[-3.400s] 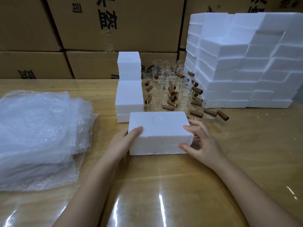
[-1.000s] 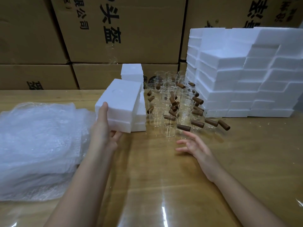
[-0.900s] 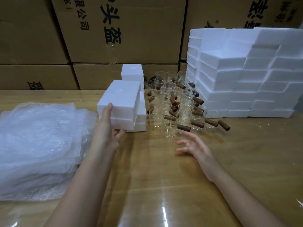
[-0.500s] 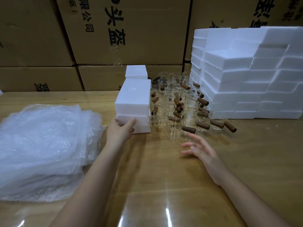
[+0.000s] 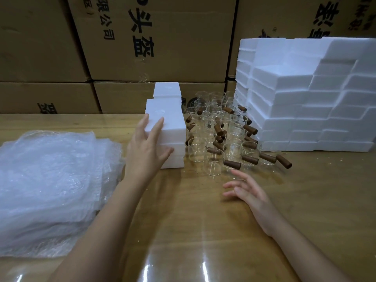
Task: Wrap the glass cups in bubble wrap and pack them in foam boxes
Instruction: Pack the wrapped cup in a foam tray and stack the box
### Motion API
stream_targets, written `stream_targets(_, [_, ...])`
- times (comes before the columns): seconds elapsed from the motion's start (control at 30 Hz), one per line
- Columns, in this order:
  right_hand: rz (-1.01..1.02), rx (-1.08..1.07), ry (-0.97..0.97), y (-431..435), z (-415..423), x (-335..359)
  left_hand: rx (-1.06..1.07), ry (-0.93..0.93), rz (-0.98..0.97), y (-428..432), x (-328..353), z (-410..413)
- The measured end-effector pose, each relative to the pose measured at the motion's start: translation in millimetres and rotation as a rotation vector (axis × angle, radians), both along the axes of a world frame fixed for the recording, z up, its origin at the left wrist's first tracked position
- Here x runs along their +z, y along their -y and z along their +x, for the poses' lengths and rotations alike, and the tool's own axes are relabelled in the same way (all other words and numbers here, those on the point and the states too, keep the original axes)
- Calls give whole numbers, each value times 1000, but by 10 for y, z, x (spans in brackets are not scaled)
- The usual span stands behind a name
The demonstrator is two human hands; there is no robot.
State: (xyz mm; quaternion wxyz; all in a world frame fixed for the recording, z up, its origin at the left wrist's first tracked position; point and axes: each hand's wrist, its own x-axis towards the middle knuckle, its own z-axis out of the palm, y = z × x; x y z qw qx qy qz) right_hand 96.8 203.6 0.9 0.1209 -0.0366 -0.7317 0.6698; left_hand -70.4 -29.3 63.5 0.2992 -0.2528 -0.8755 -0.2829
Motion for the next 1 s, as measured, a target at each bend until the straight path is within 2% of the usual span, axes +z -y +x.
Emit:
stream_targets(0.2, [2,5,6,-9,-5,-14,-112,138,-4,8,104,-240])
stream_targets(0.37, [12,15,3,-14,-9,-12,-102,190,-31,-10,178,-383])
stream_targets(0.47, [8,20,3,-13,-13,-11,-87,263,165,11,133,-414])
stream_targets(0.57, [1,20,7,-9,-18,-5,-166,555,528,22,-87,-326])
stream_targets(0.6, [0,21,6,-7,-16,-3,-182,640,552,13,-216,-285])
stream_targets(0.67, [0,22,2,-7,-14,-5,-87,702,407,-2,-476,-227])
stream_targets(0.77, [-4,21,3,-9,-11,-12,122,632,196,-16,-680,-260])
stream_targets(1.0, [4,24,13,-18,-24,-17,233,590,1,-97,-625,-427])
